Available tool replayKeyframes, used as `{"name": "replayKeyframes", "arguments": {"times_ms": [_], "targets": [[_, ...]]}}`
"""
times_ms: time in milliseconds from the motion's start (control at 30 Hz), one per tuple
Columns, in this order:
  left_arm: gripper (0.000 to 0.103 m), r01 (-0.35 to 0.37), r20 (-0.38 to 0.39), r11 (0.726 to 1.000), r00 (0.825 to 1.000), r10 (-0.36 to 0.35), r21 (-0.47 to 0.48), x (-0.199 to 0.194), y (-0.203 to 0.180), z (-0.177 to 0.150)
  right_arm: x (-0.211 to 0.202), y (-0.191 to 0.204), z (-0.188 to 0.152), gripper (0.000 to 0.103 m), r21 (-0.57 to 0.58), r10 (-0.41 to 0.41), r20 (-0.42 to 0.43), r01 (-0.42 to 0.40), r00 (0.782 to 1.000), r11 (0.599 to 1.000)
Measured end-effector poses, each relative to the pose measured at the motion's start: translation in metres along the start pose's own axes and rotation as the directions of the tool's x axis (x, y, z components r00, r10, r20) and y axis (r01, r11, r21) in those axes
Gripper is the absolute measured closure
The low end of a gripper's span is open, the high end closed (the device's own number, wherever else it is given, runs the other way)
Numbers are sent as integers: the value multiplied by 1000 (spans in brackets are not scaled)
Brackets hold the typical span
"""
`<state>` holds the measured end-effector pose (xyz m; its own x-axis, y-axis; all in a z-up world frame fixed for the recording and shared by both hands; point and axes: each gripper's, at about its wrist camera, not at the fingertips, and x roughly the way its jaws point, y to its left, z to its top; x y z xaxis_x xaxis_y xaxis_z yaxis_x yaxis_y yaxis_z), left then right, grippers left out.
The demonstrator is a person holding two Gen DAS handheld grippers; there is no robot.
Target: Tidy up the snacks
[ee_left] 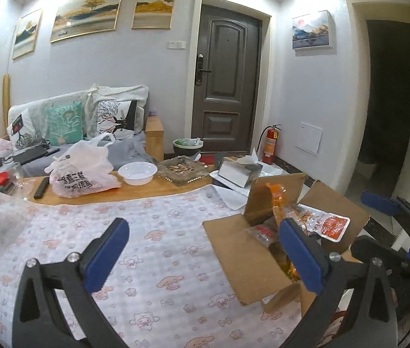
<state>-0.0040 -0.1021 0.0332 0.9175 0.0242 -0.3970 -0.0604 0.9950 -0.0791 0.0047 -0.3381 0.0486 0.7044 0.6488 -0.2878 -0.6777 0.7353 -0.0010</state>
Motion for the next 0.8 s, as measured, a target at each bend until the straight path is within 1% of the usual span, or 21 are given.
{"name": "replayKeyframes", "arguments": {"times_ms": [500,800], "targets": [[1,-26,23,1000,999,26,5,-17,1,0,-9,-2,2,0,25,3,17,-3,1000,1000],[1,-29,33,1000,999,29,11,-23,-1,2,-10,-3,3,0,25,2,18,-3,1000,1000]]}}
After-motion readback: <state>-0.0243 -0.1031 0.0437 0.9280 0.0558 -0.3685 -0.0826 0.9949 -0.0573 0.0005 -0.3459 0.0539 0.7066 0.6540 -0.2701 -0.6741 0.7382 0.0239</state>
